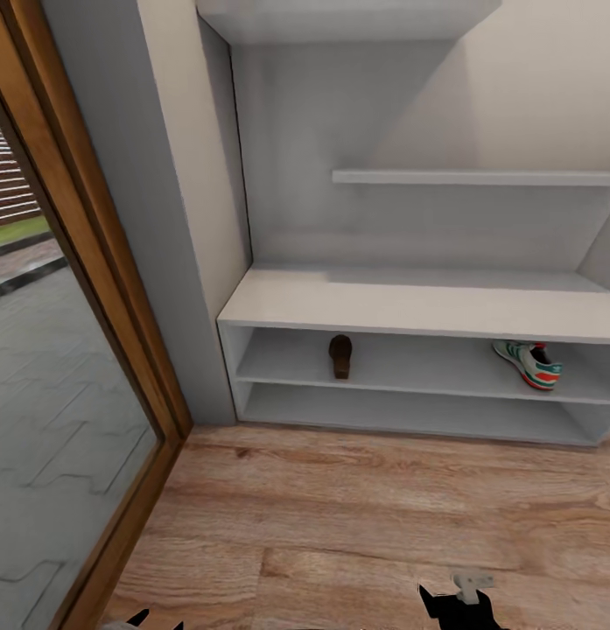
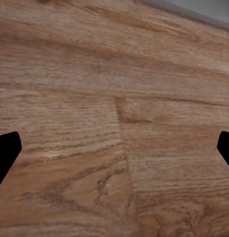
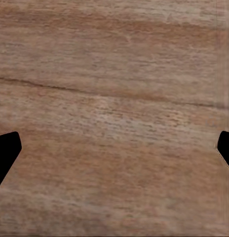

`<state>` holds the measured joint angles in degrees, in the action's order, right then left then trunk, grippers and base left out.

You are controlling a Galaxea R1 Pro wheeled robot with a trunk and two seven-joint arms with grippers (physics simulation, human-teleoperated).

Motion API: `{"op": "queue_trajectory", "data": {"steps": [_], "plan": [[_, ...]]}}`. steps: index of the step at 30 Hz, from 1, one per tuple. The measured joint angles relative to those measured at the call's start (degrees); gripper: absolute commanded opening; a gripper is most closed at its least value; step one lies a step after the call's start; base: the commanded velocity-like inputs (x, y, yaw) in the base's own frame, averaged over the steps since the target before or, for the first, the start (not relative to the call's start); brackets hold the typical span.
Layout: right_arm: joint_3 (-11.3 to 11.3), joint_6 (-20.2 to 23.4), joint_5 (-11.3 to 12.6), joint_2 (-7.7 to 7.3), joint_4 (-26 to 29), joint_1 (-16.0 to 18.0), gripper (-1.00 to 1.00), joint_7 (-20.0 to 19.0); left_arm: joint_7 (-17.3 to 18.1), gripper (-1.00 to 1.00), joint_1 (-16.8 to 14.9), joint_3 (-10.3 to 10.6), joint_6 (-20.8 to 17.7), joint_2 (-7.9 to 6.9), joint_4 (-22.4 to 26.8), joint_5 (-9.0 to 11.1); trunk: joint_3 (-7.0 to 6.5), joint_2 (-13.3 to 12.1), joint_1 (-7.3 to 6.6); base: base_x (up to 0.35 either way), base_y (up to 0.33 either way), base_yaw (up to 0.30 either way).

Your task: Pick up the two gym shoes and the two sandals from the corridor floor and place them onto the hallstand (shoe rack) in the corridor, making sure they are on the rack and not on the floor. Arrange them so the two gym shoes are next to each other and the two sandals are next to each other.

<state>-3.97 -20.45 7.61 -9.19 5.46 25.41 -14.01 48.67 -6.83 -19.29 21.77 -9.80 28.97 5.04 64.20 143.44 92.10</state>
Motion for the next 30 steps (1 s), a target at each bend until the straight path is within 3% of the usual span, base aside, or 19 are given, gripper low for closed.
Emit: {"op": "queue_trajectory", "data": {"steps": [16,30], "plan": [[0.1,0.0,0.5,-0.18,-0.1,0.0,1.0,0.0,-0.2,1.0,0.0,0.0,0.3,0.05,-0.3,0.0,-0.16,0.0,0.0,0.0,0.0,-0.292],[0.1,0.0,5.4,-0.28,-0.1,0.0,1.0,0.0,-0.2,1.0,0.0,-0.1,0.3,0.05,-0.3,0.1,-0.17,0.0,0.0,0.0,0.0,-0.3]]}}
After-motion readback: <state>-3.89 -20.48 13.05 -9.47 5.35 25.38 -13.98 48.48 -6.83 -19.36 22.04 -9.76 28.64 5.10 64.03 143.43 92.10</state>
